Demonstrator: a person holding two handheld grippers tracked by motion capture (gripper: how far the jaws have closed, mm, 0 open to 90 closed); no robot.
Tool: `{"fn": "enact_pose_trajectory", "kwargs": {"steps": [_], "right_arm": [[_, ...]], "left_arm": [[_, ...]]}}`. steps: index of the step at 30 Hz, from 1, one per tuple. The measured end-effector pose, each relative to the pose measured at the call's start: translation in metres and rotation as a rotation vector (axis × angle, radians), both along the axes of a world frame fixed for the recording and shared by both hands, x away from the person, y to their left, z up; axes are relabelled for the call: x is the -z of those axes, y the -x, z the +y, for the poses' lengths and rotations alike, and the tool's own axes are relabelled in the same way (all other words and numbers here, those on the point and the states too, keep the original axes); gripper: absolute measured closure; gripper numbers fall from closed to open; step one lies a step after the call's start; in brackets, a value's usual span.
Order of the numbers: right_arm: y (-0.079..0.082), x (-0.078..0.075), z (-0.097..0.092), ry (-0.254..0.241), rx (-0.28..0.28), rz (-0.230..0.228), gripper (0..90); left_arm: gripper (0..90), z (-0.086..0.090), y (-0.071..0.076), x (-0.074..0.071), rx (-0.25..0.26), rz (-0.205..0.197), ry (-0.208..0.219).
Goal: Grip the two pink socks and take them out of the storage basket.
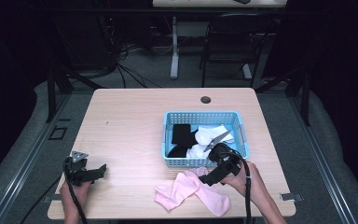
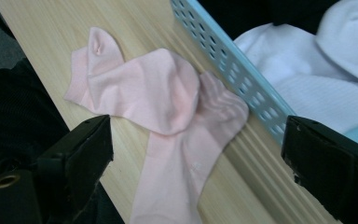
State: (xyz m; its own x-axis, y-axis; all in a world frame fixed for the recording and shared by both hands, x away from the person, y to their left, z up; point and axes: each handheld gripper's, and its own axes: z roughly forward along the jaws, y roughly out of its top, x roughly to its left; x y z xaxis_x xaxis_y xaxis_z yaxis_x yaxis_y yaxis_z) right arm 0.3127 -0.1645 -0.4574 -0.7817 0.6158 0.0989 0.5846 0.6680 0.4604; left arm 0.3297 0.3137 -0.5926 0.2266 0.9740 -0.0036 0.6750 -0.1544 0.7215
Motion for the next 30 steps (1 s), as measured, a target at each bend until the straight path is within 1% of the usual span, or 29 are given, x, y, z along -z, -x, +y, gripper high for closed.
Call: {"fn": "enact_pose_trajectory", "kwargs": {"steps": [4,7,10,12,13,15,17,23,26,28,30], "right_arm": [[0.005,-0.007,-0.019,-0.014,0.035,-0.043,3.7],[0.008,-0.008,-0.035,-0.024,0.074,-0.068,2.2],[0.013,-0.006,-0.053,-0.035,0.121,-0.091,1.3],[0.017,-0.003,-0.067,-0.025,0.156,-0.104,0.0],[0.019,-0.001,-0.074,-0.036,0.171,-0.114,0.0],[0.022,0.003,-0.088,-0.025,0.205,-0.118,0.0],[0.025,0.007,-0.100,-0.031,0.246,-0.109,0.0],[0.032,0.027,-0.132,-0.026,0.348,-0.122,0.0],[0.032,0.041,-0.147,-0.036,0.389,-0.115,0.0],[0.031,0.051,-0.155,-0.043,0.405,-0.107,0.0],[0.029,0.062,-0.161,-0.035,0.426,-0.111,0.0]], "left_arm": [[4.7,0.000,0.000,0.000,0.000,0.000,0.000],[4.7,0.000,0.000,0.000,0.001,0.000,0.000],[4.7,0.000,0.000,0.000,0.000,0.000,-0.001],[4.7,0.000,0.000,0.000,0.001,0.000,-0.001],[4.7,0.000,0.000,0.000,0.000,-0.001,-0.001],[4.6,0.000,0.000,0.000,0.001,-0.001,-0.001],[4.7,0.000,0.000,0.000,0.001,-0.001,-0.001],[4.7,0.000,0.000,0.000,0.001,0.000,-0.001],[4.6,0.000,0.000,0.000,0.001,0.000,-0.001],[4.7,0.000,0.000,0.000,0.001,0.000,-0.001],[4.7,0.000,0.000,0.000,0.001,0.000,-0.001]]}}
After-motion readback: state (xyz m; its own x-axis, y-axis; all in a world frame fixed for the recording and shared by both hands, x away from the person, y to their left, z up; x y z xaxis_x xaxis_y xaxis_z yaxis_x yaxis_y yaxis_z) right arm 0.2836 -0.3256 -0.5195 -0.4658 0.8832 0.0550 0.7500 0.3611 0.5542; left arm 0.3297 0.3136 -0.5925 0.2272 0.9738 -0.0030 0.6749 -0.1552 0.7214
